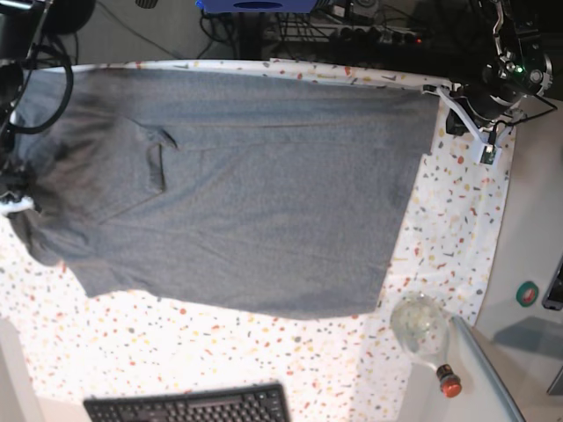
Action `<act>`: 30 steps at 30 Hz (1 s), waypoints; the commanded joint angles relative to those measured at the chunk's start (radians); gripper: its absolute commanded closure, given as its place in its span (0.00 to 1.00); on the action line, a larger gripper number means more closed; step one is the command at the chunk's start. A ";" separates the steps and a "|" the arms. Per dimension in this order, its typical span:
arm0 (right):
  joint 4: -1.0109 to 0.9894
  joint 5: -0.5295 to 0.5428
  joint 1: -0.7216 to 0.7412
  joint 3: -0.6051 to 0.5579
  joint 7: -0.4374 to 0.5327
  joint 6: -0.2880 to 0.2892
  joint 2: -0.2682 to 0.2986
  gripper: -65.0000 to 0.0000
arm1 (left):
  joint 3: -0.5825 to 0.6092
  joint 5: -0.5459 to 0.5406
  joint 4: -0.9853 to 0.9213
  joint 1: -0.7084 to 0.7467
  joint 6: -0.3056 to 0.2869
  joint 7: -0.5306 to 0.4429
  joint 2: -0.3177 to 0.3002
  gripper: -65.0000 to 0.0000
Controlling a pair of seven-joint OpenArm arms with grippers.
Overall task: Layout the t-shirt on the table in an organized manner, then fold the t-shirt properly
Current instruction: 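Fold the shirt side inward with the right gripper toward the center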
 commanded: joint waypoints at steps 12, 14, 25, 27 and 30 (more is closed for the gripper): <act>0.337 0.003 -0.177 0.169 -0.227 0.004 -0.241 1.00 | -0.005 -0.006 -0.025 -0.030 0.002 -0.017 -0.012 1.00; 0.309 0.003 -0.181 0.169 -0.239 0.004 -0.256 1.00 | -0.005 -0.006 -0.028 -0.030 0.002 -0.019 -0.012 1.00; 0.386 -0.001 -0.092 0.163 -0.289 0.004 -0.264 0.40 | -0.005 -0.006 -0.028 -0.030 0.002 -0.020 -0.012 1.00; 0.300 -0.003 -0.006 0.159 -0.293 0.004 -0.215 0.40 | -0.005 -0.006 -0.028 -0.030 0.002 -0.020 -0.012 1.00; 0.101 -0.003 0.123 0.116 -0.290 0.004 -0.146 0.40 | -0.005 -0.006 -0.027 -0.030 0.002 -0.020 -0.012 1.00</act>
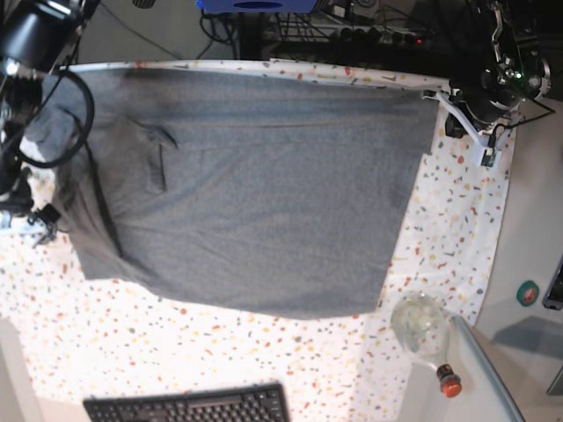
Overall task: Layout the t-shirt on the table in an organized manner, then fold the t-shirt properly
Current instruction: 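Fold the shirt side inward with the right gripper toward the center, then move the left gripper down along the shirt side and grasp it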
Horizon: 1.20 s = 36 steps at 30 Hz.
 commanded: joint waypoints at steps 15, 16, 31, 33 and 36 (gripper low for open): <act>-0.334 0.010 0.135 -0.115 0.084 0.004 0.087 0.63 | -0.007 -0.008 0.018 0.011 0.003 -0.016 -0.010 1.00; -0.317 0.010 0.129 -0.115 0.084 0.004 0.088 0.62 | -0.007 -0.008 0.017 0.011 0.003 -0.016 -0.010 1.00; -0.319 -0.127 0.102 -0.109 0.130 0.004 0.081 0.42 | -0.007 -0.008 0.017 0.007 0.003 -0.016 -0.019 1.00; -0.344 -0.127 0.102 -0.112 0.139 0.007 0.081 0.49 | -0.007 -0.008 0.017 0.007 0.003 -0.016 -0.019 1.00; -0.351 -0.127 0.102 -0.114 0.154 0.009 0.081 0.60 | -0.007 -0.008 0.017 0.009 0.003 -0.016 -0.022 1.00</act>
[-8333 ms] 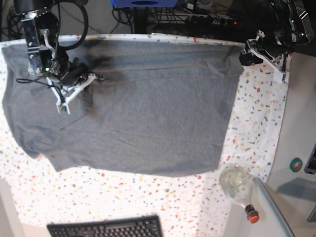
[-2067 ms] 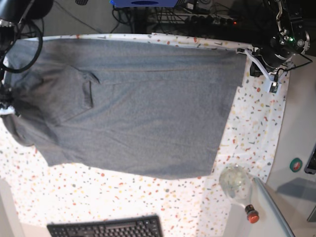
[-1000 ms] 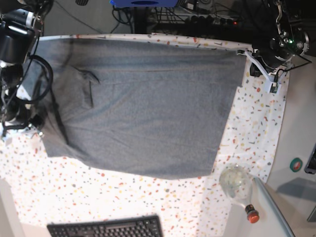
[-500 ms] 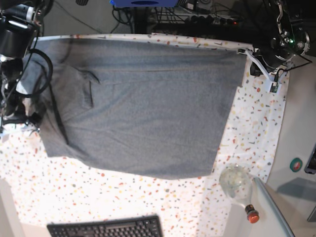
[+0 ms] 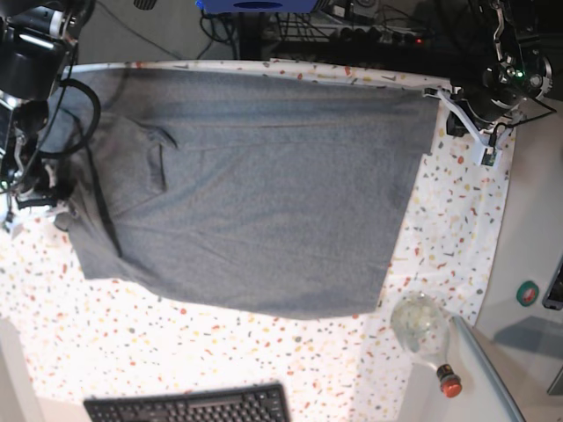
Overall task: Layout the t-shirt on the table in an organized manner, then fold the t-shirt properly
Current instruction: 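Move the left gripper down along the shirt side and grasp it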
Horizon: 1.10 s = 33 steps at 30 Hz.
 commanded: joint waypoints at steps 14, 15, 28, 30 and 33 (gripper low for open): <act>0.026 0.006 0.028 0.075 0.028 0.008 0.008 1.00 | -0.006 -0.007 0.016 0.000 0.003 -0.017 -0.017 1.00; 0.031 0.006 0.028 0.084 0.028 0.008 0.007 1.00 | -0.006 -0.007 0.016 -0.003 0.003 -0.017 -0.017 1.00; 0.238 0.006 -0.003 0.089 -0.021 0.008 -0.021 1.00 | 0.008 -0.005 -0.162 -0.268 0.003 -0.010 -0.025 1.00; 0.287 0.006 -0.016 0.089 -0.021 0.008 -0.026 1.00 | 0.025 -0.005 -0.231 -0.340 0.003 -0.010 -0.026 0.94; 0.318 0.006 -0.023 0.047 -0.023 0.008 -0.029 1.00 | 0.123 -0.005 -0.350 -0.446 0.003 -0.010 -0.064 0.52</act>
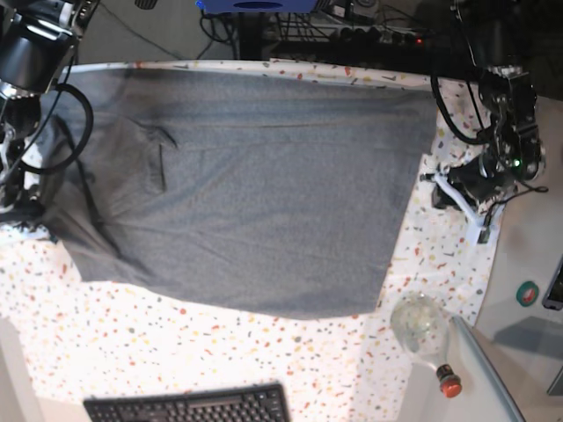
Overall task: Layout the t-shirt on the table in an organized manner, then fold the t-shirt properly
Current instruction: 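Move the left gripper down along the shirt side and grasp it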
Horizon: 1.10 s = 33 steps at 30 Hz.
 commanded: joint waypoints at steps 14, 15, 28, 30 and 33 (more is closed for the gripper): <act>0.022 0.009 0.003 -0.039 0.017 0.004 0.004 1.00 | 0.156 -0.005 -0.361 -0.329 -0.001 -0.023 0.065 0.22; 0.022 0.009 0.003 -0.039 0.016 0.004 0.004 1.00 | 0.180 -0.010 -0.366 -0.330 -0.001 -0.023 0.067 0.22; 0.022 0.009 -0.025 -0.032 0.022 0.004 0.004 1.00 | 0.127 -0.013 -0.349 -0.272 0.000 -0.107 0.085 0.36; 0.022 0.009 -0.025 -0.037 0.022 0.004 0.004 1.00 | 0.087 -0.013 -0.287 -0.253 0.000 -0.106 0.085 0.35; 0.022 0.009 -0.025 -0.037 0.022 0.004 0.004 1.00 | 0.076 -0.005 -0.275 -0.253 0.000 -0.106 0.078 0.35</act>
